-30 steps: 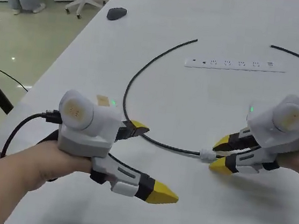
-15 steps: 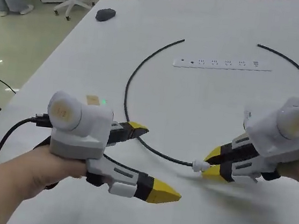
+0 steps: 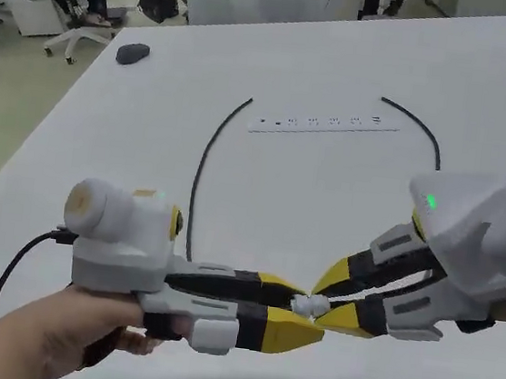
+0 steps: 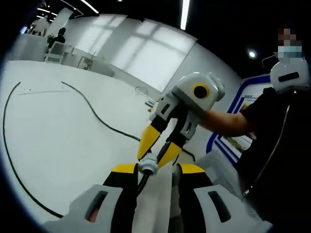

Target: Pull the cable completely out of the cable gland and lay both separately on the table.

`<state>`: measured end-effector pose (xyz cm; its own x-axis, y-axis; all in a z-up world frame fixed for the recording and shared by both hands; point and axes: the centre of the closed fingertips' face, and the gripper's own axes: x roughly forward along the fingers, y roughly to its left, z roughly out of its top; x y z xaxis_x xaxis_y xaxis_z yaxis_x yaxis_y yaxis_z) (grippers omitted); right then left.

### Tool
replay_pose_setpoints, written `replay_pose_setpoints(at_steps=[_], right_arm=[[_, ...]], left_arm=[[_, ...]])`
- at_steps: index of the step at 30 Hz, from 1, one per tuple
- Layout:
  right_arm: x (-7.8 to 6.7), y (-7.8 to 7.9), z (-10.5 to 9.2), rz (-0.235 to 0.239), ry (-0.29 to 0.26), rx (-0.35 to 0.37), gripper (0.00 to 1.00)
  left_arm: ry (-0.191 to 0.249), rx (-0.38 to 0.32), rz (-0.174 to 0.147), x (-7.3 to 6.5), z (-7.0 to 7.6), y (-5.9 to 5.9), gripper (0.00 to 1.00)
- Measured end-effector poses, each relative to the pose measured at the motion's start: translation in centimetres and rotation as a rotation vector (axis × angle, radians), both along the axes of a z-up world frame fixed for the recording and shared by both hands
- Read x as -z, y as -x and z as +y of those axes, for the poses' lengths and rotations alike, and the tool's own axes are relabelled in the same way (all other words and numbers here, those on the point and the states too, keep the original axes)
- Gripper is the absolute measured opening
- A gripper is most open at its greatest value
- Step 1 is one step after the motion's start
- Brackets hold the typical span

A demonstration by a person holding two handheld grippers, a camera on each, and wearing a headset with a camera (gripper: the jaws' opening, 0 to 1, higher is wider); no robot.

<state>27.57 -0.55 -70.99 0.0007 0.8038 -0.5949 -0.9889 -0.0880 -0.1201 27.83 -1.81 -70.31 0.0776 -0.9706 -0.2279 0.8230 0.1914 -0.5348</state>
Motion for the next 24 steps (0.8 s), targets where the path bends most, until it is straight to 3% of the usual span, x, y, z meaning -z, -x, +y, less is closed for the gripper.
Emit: replay_pose_setpoints(at_steps=[3,6,9,11,15,18,20,22,23,24], right_arm=[[-0.3,0.5,-0.2,-0.007,-0.011,0.005,0.07],[-0.8,0.9,-0.4,0.004,-0.041,0.012,0.07],[-1.2,1.3,-0.4,0.0,-0.051,0.015,0.07],[-1.3,1.6,-0.4,-0.007,-0.051,0.02,0.07],[-1.5,2.0,-0.5,0.002,-0.06,0.035,0.07],[-1.7,1.9,-0.6,0.008,-0.072,0.064,0.08],[-1.9,2.0,-0.7,0.071,-0.09,0.096,0.08],[-2.3,1.8,-0.8,0.136,-0.127,0.124,0.09],[-2.4,2.0,-0.8,0.191,-0.141,0.129,0.09],[-2.5,2.0,-0.9,0.204,-0.142,0.127,0.09]], left_arm=[[0.012,0.014,0.014,-0.4,-0.2,0.5,0.29],[0.011,0.021,-0.014,-0.7,-0.2,0.6,0.23],[0.01,0.016,-0.014,-0.8,-0.2,0.6,0.17],[0.014,0.024,0.007,-1.0,-0.3,0.9,0.18],[-0.005,0.048,-0.031,-1.2,-0.5,1.3,0.15],[-0.021,0.058,-0.088,-1.4,-0.6,1.3,0.15],[-0.03,0.07,-0.122,-1.6,-0.7,1.5,0.15],[-0.031,0.081,-0.179,-2.0,-0.7,1.4,0.14],[-0.039,0.101,-0.21,-2.1,-0.7,1.5,0.14],[-0.044,0.11,-0.235,-2.3,-0.8,1.6,0.14]])
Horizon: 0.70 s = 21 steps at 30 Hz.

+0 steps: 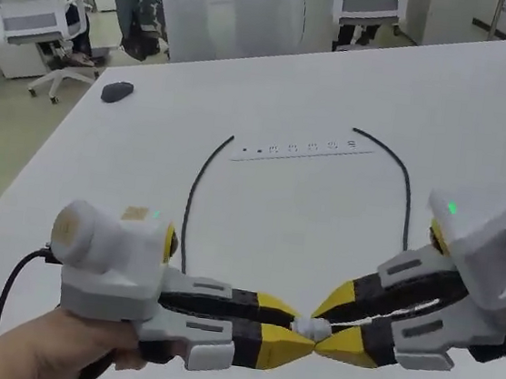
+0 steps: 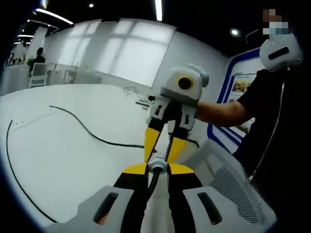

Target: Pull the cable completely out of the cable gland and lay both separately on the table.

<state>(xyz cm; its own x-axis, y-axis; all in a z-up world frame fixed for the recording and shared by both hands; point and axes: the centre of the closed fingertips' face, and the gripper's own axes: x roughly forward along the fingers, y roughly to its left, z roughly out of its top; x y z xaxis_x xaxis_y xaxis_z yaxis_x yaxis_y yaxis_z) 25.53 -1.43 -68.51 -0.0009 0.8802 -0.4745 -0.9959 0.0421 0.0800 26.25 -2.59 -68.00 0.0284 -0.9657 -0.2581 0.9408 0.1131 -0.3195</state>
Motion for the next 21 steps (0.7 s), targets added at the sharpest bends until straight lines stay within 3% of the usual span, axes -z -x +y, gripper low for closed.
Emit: replay_pose_setpoints(at_steps=[1,2,3,5,9,10,13,14,16,17,20,21], right_arm=[[-0.1,0.1,0.0,0.01,-0.007,-0.007,0.09],[-0.2,0.7,-0.1,0.072,-0.013,-0.013,0.09],[-0.3,0.7,-0.1,0.094,-0.018,-0.011,0.08],[-0.4,1.1,-0.2,0.176,-0.041,-0.01,0.08],[-0.5,1.3,-0.5,0.282,-0.085,0.002,0.08],[-0.7,1.4,-0.5,0.312,-0.102,0.001,0.08],[-0.8,1.3,-0.8,0.376,-0.127,0.027,0.08],[-0.7,1.3,-0.9,0.372,-0.128,0.027,0.08],[-0.8,1.6,-0.9,0.363,-0.129,0.029,0.07],[-0.9,1.6,-0.8,0.314,-0.133,0.026,0.07],[-1.0,1.1,-0.8,0.196,-0.121,0.04,0.06],[-1.1,1.0,-0.8,0.177,-0.122,0.038,0.06]], left_arm=[[-0.007,0.017,-0.018,-0.2,-0.1,0.2,0.14],[-0.033,0.054,-0.048,-0.2,-0.1,0.7,0.14],[-0.039,0.069,-0.096,-0.6,-0.3,0.7,0.14],[-0.049,0.099,-0.137,-0.8,-0.4,1.1,0.14],[-0.052,0.114,-0.184,-1.0,-0.7,1.2,0.14],[-0.063,0.126,-0.208,-0.9,-0.7,1.3,0.14],[-0.064,0.132,-0.221,-1.0,-0.9,1.3,0.14],[-0.067,0.136,-0.234,-1.0,-0.9,1.3,0.14],[-0.074,0.139,-0.231,-1.0,-1.0,1.3,0.14],[-0.077,0.138,-0.227,-1.0,-1.0,1.3,0.14],[-0.077,0.101,-0.157,-0.9,-0.8,0.9,0.14],[-0.073,0.082,-0.146,-0.9,-0.8,0.6,0.14]])
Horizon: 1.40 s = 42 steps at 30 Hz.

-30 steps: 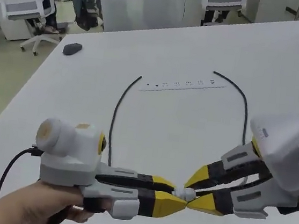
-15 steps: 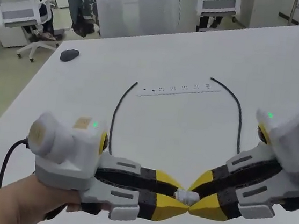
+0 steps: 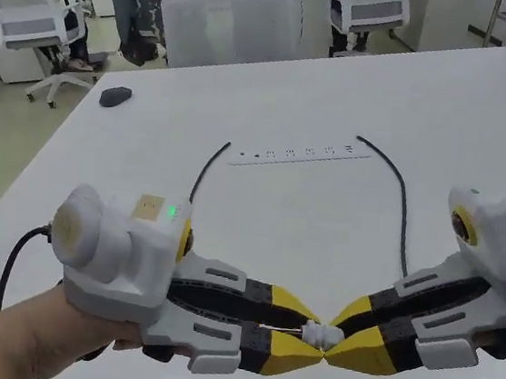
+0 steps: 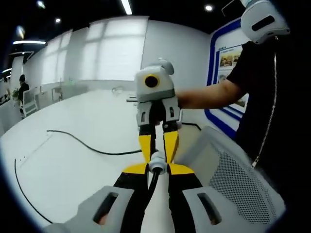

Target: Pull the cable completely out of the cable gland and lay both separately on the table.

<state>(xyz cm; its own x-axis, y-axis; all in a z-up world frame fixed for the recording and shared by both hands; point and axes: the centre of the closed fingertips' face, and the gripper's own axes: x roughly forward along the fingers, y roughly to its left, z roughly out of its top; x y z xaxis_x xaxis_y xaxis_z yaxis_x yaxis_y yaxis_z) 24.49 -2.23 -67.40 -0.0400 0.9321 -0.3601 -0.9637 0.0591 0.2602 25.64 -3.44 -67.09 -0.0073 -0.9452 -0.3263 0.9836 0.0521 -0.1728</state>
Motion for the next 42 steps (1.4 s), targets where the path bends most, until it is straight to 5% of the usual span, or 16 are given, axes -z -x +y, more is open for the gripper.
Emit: replay_pose_setpoints(at_steps=[4,6,10,11,12,13,15,19,21,22,24,26,29,33,35,42], right_arm=[[-0.4,-0.4,-0.1,-0.144,0.03,0.021,0.06],[-0.7,-0.4,-0.2,-0.211,0.042,0.025,0.06],[-0.6,-0.1,-0.2,-0.27,0.058,0.03,0.06],[-0.2,-0.5,-0.5,-0.334,0.089,0.031,0.05],[-0.5,-0.2,-0.4,-0.334,0.076,0.029,0.05],[-0.5,-0.3,-0.4,-0.322,0.077,0.031,0.05],[-0.5,-0.2,-0.5,-0.343,0.087,0.021,0.05],[-0.8,-0.7,-0.4,-0.586,0.168,-0.025,0.05],[-0.9,-1.0,-0.3,-0.666,0.188,-0.028,0.06],[-0.8,-0.8,-0.3,-0.631,0.175,-0.026,0.07],[-1.0,-1.1,-0.6,-0.483,0.141,0.034,0.07],[-1.5,-1.2,-0.7,-0.375,0.099,0.061,0.1],[-2.6,-1.6,-1.3,-0.08,-0.014,0.131,0.26],[-3.1,-2.1,-1.8,0.004,-0.087,0.141,0.15],[-3.0,-1.6,-1.7,0.088,-0.107,0.125,0.17],[-2.6,-1.0,-1.2,0.091,-0.096,0.099,0.08]], left_arm=[[0.011,-0.031,0.06,-0.1,0.0,-0.6,0.14],[0.021,-0.052,0.14,-0.2,0.0,-0.5,0.14],[0.019,-0.047,0.154,-0.1,-0.1,-0.5,0.14],[0.074,-0.075,0.268,-1.0,-0.7,-0.2,0.14],[0.02,-0.098,0.332,-0.2,-0.3,-0.3,0.14],[0.041,-0.069,0.278,-0.3,-0.4,-0.5,0.14],[0.038,-0.069,0.278,-0.3,-0.4,-0.4,0.14],[0.038,-0.12,0.457,-0.5,-0.5,-0.6,0.14],[0.051,-0.13,0.469,-0.7,-0.4,-0.9,0.14],[0.05,-0.124,0.461,-0.7,-0.4,-0.9,0.14],[0.072,-0.096,0.31,-1.1,-0.7,-0.9,0.14],[0.06,-0.079,0.219,-1.3,-0.7,-0.8,0.14],[0.066,-0.032,0.1,-1.8,-0.6,-0.5,0.14],[0.072,-0.002,0.017,-2.4,-0.8,-0.3,0.14],[0.071,-0.003,0.016,-2.5,-0.8,-0.4,0.14],[0.051,0.008,-0.007,-2.1,-0.8,-0.4,0.14]])
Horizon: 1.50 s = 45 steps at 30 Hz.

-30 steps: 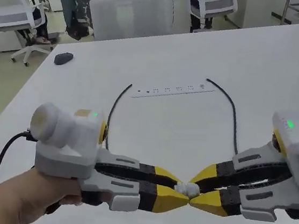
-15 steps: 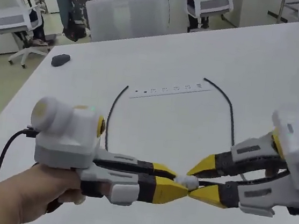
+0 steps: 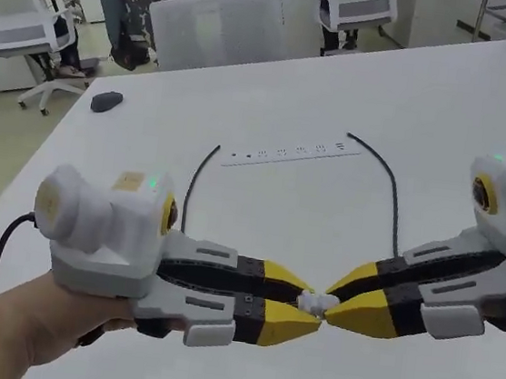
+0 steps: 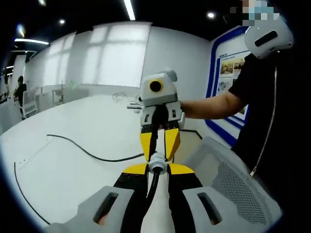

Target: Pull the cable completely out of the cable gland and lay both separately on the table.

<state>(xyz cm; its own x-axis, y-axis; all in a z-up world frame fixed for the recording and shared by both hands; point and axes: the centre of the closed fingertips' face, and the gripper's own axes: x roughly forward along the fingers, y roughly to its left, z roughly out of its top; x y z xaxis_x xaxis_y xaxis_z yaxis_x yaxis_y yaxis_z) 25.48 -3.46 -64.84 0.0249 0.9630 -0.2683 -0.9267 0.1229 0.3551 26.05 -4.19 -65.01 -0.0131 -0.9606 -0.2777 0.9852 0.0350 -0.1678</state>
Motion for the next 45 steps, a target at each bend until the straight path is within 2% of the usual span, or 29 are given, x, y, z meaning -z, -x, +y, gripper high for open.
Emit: replay_pose_setpoints(at_steps=[2,4,6,7,10,12,13,14,15,17,18,20,21,22,24,26,28,29,30,31,33,35,36,37,40,41,42,43,45], right_arm=[[0.0,0.1,0.0,-0.01,0.004,-0.005,0.08],[-0.1,0.1,0.1,-0.1,0.018,-0.024,0.08],[-0.2,0.2,0.1,-0.164,0.034,-0.03,0.07],[-0.2,0.1,0.1,-0.223,0.047,-0.033,0.07],[0.0,0.0,0.2,-0.361,0.092,-0.043,0.07],[0.3,0.0,0.2,-0.48,0.134,-0.058,0.07],[0.4,0.0,0.3,-0.522,0.153,-0.063,0.07],[0.5,-0.1,0.3,-0.598,0.188,-0.066,0.07],[0.6,-0.1,0.3,-0.632,0.207,-0.074,0.07],[0.8,0.1,0.5,-0.622,0.218,-0.075,0.08],[0.8,-0.2,0.4,-0.604,0.217,-0.064,0.08],[1.5,-0.3,-0.2,-0.495,0.239,-0.039,0.1],[1.8,-0.6,-0.5,-0.47,0.25,-0.025,0.14],[2.1,-0.8,-0.8,-0.464,0.261,-0.029,0.13],[2.1,-1.1,-1.1,-0.497,0.268,-0.028,0.05],[2.2,-0.8,-0.9,-0.479,0.267,-0.039,0.03],[2.3,-0.6,-0.7,-0.489,0.269,-0.046,0.0],[2.2,-0.6,-0.3,-0.463,0.269,-0.045,0.0],[2.9,-0.3,-0.7,-0.436,0.313,-0.061,0.0],[2.9,-0.5,-0.6,-0.458,0.318,-0.053,0.0],[3.1,-0.6,-0.6,-0.472,0.318,-0.047,0.0],[3.3,-1.3,-1.0,-0.43,0.316,0.02,0.0],[3.8,-2.0,-1.8,-0.424,0.366,0.051,0.0],[4.1,-2.6,-2.5,-0.445,0.399,0.074,0.0],[4.5,-4.1,-4.9,-0.422,0.435,0.185,0.0],[4.9,-4.6,-6.3,-0.391,0.451,0.24,0.0],[5.2,-5.1,-7.3,-0.373,0.461,0.29,0.0],[5.7,-5.8,-9.1,-0.338,0.472,0.374,0.0],[6.6,-6.4,-11.0,-0.267,0.462,0.468,0.0]], left_arm=[[0.0,0.0,0.002,0.0,0.0,0.0,0.14],[0.003,-0.006,0.031,0.0,0.1,-0.1,0.14],[0.002,-0.031,0.119,0.1,0.1,-0.2,0.14],[0.007,-0.052,0.178,0.1,0.1,-0.3,0.14],[0.004,-0.078,0.249,0.4,0.1,-0.7,0.14],[-0.007,-0.108,0.337,0.7,0.0,-0.8,0.14],[-0.01,-0.123,0.39,0.8,0.0,-0.7,0.14],[-0.009,-0.147,0.438,0.9,0.0,-1.0,0.14],[-0.014,-0.143,0.439,1.1,0.1,-1.0,0.14],[-0.009,-0.129,0.379,1.2,0.1,-0.9,0.14],[-0.002,-0.119,0.313,1.0,0.1,-1.0,0.14],[-0.008,-0.104,0.266,1.0,0.2,-0.8,0.14],[-0.011,-0.099,0.245,1.0,0.2,-0.7,0.14],[-0.013,-0.093,0.237,1.0,0.2,-0.5,0.14],[-0.024,-0.092,0.229,1.1,0.3,-0.5,0.14],[-0.024,-0.093,0.225,1.2,0.2,-0.5,0.14],[-0.021,-0.098,0.212,1.3,0.1,-0.7,0.14],[-0.027,-0.097,0.212,1.3,-0.2,-0.5,0.14],[-0.034,-0.095,0.211,1.4,-0.3,-0.4,0.14],[-0.053,-0.102,0.183,1.7,-0.2,-0.7,0.14],[-0.056,-0.111,0.188,1.9,-0.1,-0.8,0.14],[-0.049,-0.127,0.18,2.1,0.1,-1.1,0.14],[-0.055,-0.152,0.172,2.4,0.4,-1.6,0.14],[-0.063,-0.174,0.166,2.6,0.7,-2.0,0.14],[-0.051,-0.215,0.126,2.4,1.9,-2.8,0.14],[-0.041,-0.237,0.086,2.2,2.5,-3.5,0.14],[-0.018,-0.261,0.078,2.1,3.0,-3.9,0.14],[-0.022,-0.264,0.084,2.3,3.4,-3.9,0.14],[-0.018,-0.291,0.062,2.3,4.0,-4.3,0.14]])
